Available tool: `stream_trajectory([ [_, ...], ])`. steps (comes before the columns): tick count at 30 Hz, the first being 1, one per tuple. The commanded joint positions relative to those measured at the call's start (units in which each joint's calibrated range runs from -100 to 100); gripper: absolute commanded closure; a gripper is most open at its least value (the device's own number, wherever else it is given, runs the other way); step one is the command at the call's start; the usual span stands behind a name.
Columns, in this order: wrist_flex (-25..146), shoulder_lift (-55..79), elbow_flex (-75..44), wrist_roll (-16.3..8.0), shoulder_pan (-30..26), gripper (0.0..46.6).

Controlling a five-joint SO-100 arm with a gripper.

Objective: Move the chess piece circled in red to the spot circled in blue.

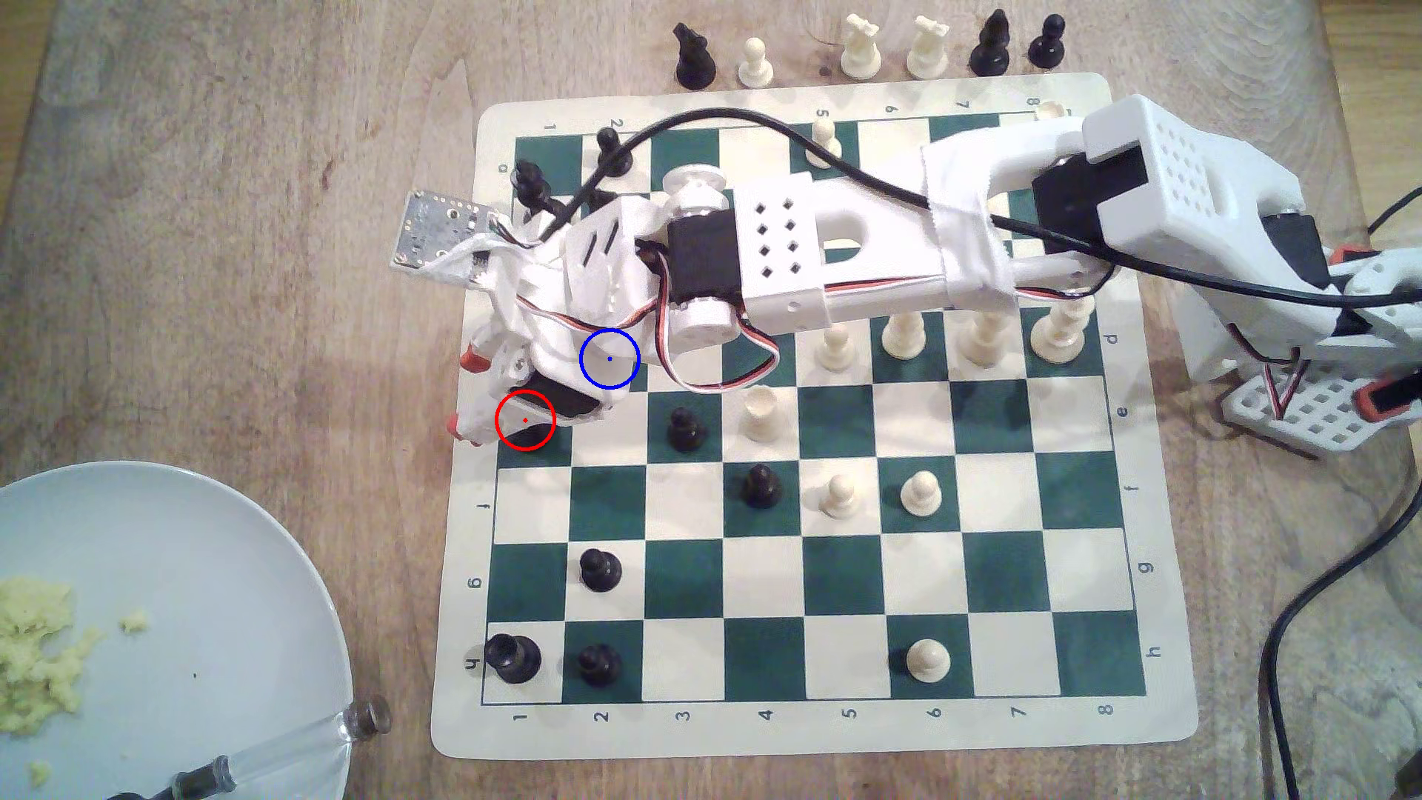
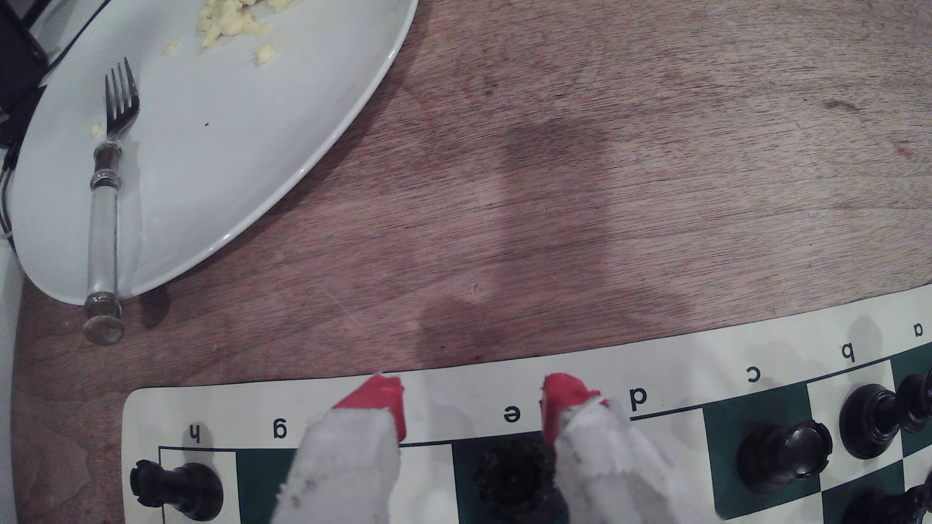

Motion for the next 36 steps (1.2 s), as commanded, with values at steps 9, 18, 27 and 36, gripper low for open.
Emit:
stream_trajectory([
  [9, 0.7, -1.7, -3.2, 0.4, 0.7, 28.2],
  [18, 1.1, -1.2, -0.7, 0.3, 0.0, 29.1],
  [27, 0.6, -0.2, 0.8, 0.2, -1.2, 29.9],
  [36, 0.6, -0.3, 0.8, 0.2, -0.9, 30.8],
])
